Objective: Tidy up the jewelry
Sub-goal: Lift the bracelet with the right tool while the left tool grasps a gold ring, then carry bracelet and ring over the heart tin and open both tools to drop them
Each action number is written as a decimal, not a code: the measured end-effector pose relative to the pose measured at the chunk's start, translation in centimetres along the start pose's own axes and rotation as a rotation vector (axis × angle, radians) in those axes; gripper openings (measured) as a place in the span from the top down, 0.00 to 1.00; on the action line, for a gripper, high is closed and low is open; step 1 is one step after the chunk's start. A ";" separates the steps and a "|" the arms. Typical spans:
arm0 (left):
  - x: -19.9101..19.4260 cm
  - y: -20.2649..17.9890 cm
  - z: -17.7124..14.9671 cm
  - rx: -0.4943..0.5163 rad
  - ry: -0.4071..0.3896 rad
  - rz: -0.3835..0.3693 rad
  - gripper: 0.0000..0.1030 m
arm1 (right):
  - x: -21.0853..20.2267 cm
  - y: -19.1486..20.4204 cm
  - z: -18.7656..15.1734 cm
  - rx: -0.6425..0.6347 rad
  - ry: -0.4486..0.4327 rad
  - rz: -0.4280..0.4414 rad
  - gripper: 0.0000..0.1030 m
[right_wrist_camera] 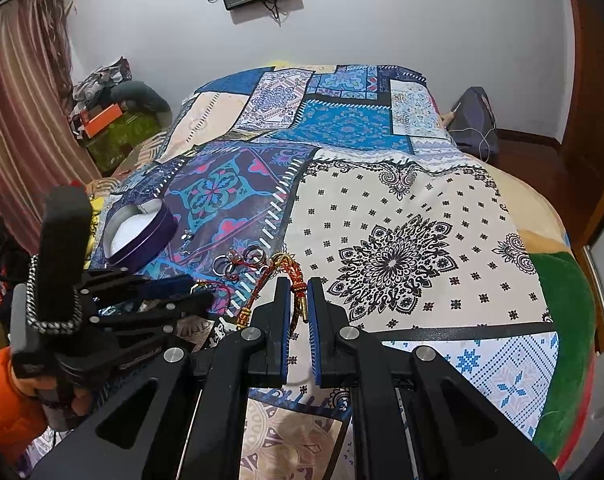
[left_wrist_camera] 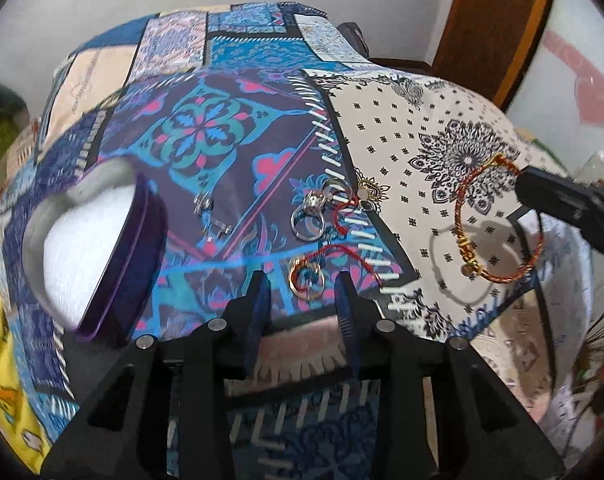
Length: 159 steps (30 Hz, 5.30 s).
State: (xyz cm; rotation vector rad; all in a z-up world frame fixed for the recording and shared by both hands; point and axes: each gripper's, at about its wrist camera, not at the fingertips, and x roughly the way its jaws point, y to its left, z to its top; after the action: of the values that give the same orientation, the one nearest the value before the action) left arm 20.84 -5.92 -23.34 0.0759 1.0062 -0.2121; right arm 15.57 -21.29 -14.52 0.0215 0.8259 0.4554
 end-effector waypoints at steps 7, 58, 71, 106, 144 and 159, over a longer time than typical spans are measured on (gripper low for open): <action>-0.8 0.5 0.1 -0.014 0.009 -0.027 0.85 | -0.7 0.5 0.3 -0.005 -0.019 0.004 0.93; 0.7 -0.2 1.1 0.050 0.002 -0.042 0.82 | -0.6 0.7 0.3 0.018 -0.006 0.020 0.93; -5.9 2.9 0.4 -0.041 -0.121 -0.034 0.82 | -1.3 4.9 3.0 -0.039 -0.078 0.071 0.93; -9.9 13.8 -0.3 -0.179 -0.231 0.049 0.82 | 9.5 15.8 6.2 -0.226 0.071 0.237 0.93; -12.1 13.3 -0.7 -0.179 -0.233 0.083 0.81 | 2.8 11.9 7.0 -0.199 0.008 0.108 0.80; -11.0 6.8 -1.7 -0.114 -0.166 -0.009 0.61 | -1.5 4.8 3.5 -0.124 0.009 -0.032 0.60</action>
State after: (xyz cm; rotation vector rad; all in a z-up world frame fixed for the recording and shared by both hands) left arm 15.17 2.53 -15.19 -0.0497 0.8519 -0.1655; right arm 15.37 -16.97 -10.11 -0.1081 0.8044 0.4758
